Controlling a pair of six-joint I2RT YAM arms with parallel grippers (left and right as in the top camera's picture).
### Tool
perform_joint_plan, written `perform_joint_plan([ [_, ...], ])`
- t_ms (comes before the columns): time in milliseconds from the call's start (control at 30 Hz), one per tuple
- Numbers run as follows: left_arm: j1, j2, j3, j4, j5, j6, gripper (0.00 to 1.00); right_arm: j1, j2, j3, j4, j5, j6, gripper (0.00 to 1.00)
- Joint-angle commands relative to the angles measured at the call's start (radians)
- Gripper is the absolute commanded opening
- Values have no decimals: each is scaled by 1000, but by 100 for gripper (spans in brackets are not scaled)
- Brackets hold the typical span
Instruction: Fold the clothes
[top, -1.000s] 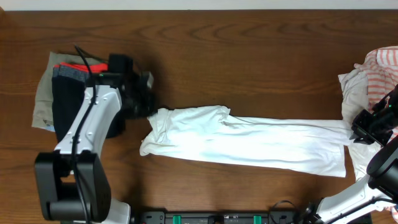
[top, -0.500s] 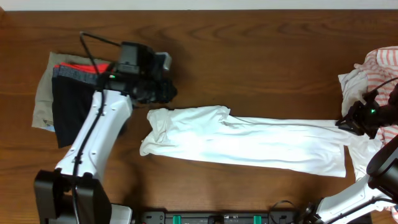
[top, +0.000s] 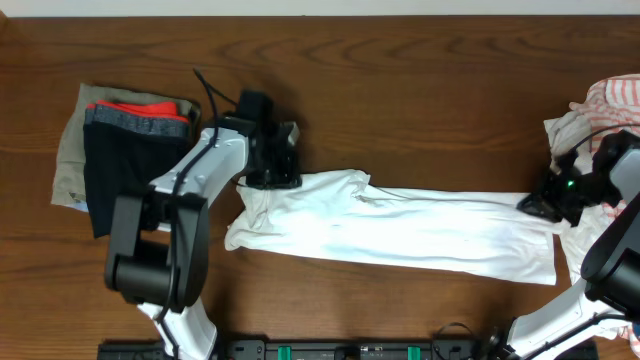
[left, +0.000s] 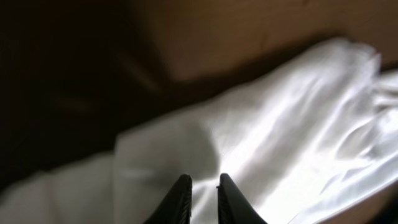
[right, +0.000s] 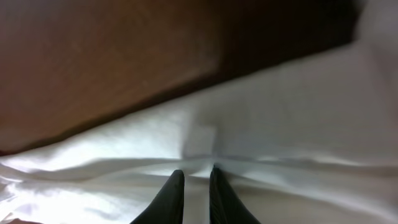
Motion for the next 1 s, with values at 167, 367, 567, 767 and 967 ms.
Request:
perform_joint_plan([
  [167, 5, 42, -9, -97, -20, -8, 21, 9, -14, -95, 50, 9, 53, 14],
  [367, 8, 42, -9, -102, -95, -9, 24, 9, -14, -95, 102, 10, 72, 14],
  [567, 13, 42, -9, 31, -95, -11, 27, 13, -14, -95, 137, 10, 95, 14],
  [767, 16, 42, -9, 92, -94, -49, 28, 57, -14, -95, 151, 11, 96, 13],
  [967, 16, 42, -9, 61, -87, -54, 28, 101, -14, -95, 174, 11, 97, 13],
])
